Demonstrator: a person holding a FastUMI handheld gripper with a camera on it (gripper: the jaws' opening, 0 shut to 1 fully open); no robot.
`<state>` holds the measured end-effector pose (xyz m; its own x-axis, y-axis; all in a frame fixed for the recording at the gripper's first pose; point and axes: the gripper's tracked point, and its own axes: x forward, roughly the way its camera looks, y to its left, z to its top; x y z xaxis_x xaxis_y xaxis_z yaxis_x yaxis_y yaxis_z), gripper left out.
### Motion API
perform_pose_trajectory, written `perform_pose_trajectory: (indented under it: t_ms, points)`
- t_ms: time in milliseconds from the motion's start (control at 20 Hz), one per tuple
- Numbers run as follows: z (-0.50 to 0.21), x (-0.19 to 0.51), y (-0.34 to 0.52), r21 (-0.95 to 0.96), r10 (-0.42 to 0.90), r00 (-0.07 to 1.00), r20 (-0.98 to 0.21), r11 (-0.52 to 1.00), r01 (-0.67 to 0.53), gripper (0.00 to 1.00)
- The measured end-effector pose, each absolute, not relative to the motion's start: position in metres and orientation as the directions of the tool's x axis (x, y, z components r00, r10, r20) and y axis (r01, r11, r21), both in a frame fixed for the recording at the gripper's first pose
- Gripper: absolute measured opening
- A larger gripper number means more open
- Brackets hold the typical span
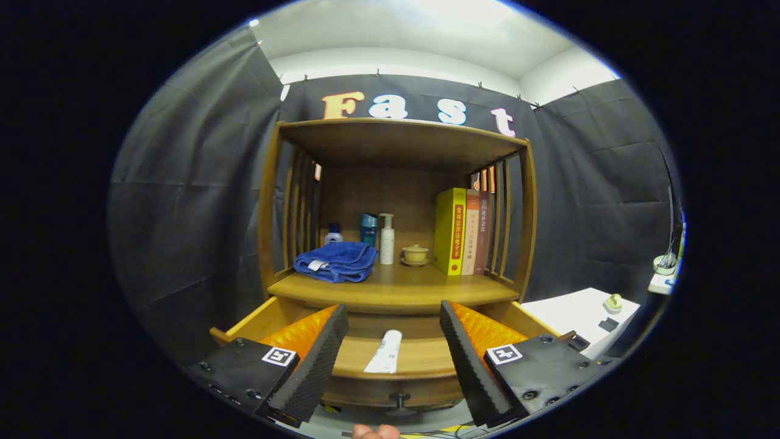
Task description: Pull open the drawer, take out the items inside it, and place them on the countertop above the cabinet.
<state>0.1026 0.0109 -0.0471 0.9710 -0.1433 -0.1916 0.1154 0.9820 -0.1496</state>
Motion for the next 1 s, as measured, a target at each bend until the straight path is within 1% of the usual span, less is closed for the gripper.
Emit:
perform_pose_trajectory:
  t_ms: [100,150,250,350,400,550,600,700,750,850,1000]
  points:
    - [-0.036,0.13,-0.006,-0.126,-0.228,0.938,-0.261,0.971,0.201,0.98]
    - [-0.042,0.14,-0.015,-0.109,-0.273,0.907,-0.321,0.962,0.251,0.98]
    - [-0.073,0.155,-0.035,-0.113,-0.34,0.809,-0.48,0.938,0.327,0.98]
    - [-0.112,0.163,-0.048,-0.161,-0.383,0.687,-0.618,0.916,0.366,0.98]
    - [-0.134,0.167,-0.047,-0.156,-0.377,0.636,-0.673,0.914,0.376,0.99]
    - [-0.187,0.183,-0.04,-0.088,-0.303,0.552,-0.777,0.92,0.381,0.99]
    - [-0.198,0.186,-0.042,-0.093,-0.296,0.525,-0.798,0.921,0.377,0.99]
    - [-0.222,0.183,-0.051,-0.142,-0.305,0.424,-0.853,0.916,0.375,0.99]
    - [-0.235,0.186,-0.047,-0.131,-0.279,0.39,-0.877,0.922,0.365,0.99]
    - [-0.249,0.196,-0.036,-0.087,-0.222,0.369,-0.902,0.933,0.349,0.99]
    - [-0.266,0.202,-0.028,-0.081,-0.185,0.319,-0.93,0.947,0.312,0.99]
